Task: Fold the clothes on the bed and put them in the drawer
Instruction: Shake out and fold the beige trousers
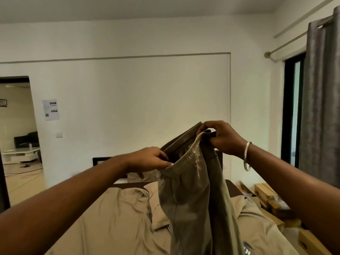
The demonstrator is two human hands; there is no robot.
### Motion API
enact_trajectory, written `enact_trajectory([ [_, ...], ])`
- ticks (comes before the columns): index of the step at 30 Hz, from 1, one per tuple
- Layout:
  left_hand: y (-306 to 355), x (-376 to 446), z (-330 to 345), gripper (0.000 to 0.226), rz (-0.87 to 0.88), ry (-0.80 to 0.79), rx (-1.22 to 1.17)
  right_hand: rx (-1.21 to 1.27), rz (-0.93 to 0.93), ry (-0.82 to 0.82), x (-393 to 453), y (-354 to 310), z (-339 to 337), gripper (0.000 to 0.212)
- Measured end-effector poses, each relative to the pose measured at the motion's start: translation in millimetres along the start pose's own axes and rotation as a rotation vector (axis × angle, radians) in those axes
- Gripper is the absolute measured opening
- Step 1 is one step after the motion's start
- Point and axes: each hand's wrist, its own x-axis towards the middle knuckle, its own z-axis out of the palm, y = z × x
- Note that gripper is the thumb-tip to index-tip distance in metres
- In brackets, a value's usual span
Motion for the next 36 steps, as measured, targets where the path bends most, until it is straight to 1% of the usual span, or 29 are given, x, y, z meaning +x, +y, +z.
enact_trajectory([
  [2, 5.4, 0.5, 2.5, 0.039, -0.081, -0.056, 0.023, 0.031, 0.009, 0.007, -0.8, 0.1, 0.1, 0.032],
  [4, 6.7, -0.3, 1.8, 0.033, -0.138, -0.061, 0.008, 0.047, 0.013, 0.011, -3.0, 0.5, -0.3, 0.03],
  [6, 5.3, -1.1, -3.1, 0.023, -0.152, -0.054, -0.043, 0.027, 0.02, 0.026, -4.8, 3.3, -3.3, 0.027],
  [8, 1.2, -4.8, -12.7, 0.018, -0.124, -0.04, -0.152, -0.059, 0.048, 0.033, -4.8, 9.4, -10.5, 0.025],
  [9, 0.2, -8.0, -18.2, 0.018, -0.111, -0.013, -0.195, -0.13, 0.072, 0.016, -5.2, 13.4, -15.8, 0.022],
  [11, -5.0, -13.6, -26.9, 0.015, -0.099, 0.085, -0.209, -0.274, 0.108, -0.025, -6.8, 21.2, -26.1, 0.011],
  [13, -11.5, -18.5, -29.4, 0.018, -0.101, 0.18, -0.235, -0.261, 0.116, 0.025, -8.9, 29.7, -31.7, 0.016],
  [15, -11.2, -21.0, -25.4, 0.025, -0.069, 0.204, -0.333, -0.202, 0.071, 0.052, -13.8, 31.8, -32.8, 0.016],
  [17, -2.4, -20.6, -20.3, 0.026, -0.064, 0.179, -0.372, -0.17, 0.015, 0.009, -19.8, 31.2, -27.5, 0.015],
  [20, 8.6, -15.2, -15.5, 0.028, -0.113, 0.114, -0.342, -0.082, 0.002, -0.067, -23.2, 30.9, -14.6, 0.035],
  [22, 12.6, -11.5, -14.1, 0.028, -0.143, 0.074, -0.324, -0.155, -0.029, -0.126, -23.9, 30.2, -7.8, 0.044],
  [23, 14.7, -10.6, -13.5, 0.029, -0.155, 0.064, -0.317, -0.208, -0.056, -0.156, -24.2, 30.2, -4.0, 0.043],
  [25, 18.9, -9.8, -11.9, 0.031, -0.166, 0.056, -0.295, -0.235, -0.08, -0.18, -25.0, 28.6, 3.4, 0.038],
  [28, 20.4, -7.8, -12.4, 0.035, -0.159, 0.044, -0.286, -0.233, -0.037, -0.226, -22.8, 28.2, 14.7, 0.032],
  [31, 12.7, -7.9, -15.0, 0.034, -0.154, 0.03, -0.299, -0.231, 0.023, -0.261, -20.1, 28.4, 23.0, 0.029],
  [32, 7.3, -6.7, -14.7, 0.033, -0.164, 0.052, -0.317, -0.225, 0.047, -0.27, -20.9, 29.2, 24.0, 0.033],
  [33, 1.2, -5.4, -13.9, 0.031, -0.189, 0.107, -0.352, -0.223, 0.066, -0.286, -20.8, 30.4, 25.9, 0.039],
  [35, -11.6, -2.2, -10.1, 0.034, -0.282, 0.29, -0.459, -0.216, 0.073, -0.35, -21.9, 30.6, 30.0, 0.049],
  [36, -19.2, -0.6, -8.9, 0.04, -0.348, 0.368, -0.504, -0.209, 0.055, -0.384, -20.8, 28.6, 34.1, 0.048],
])
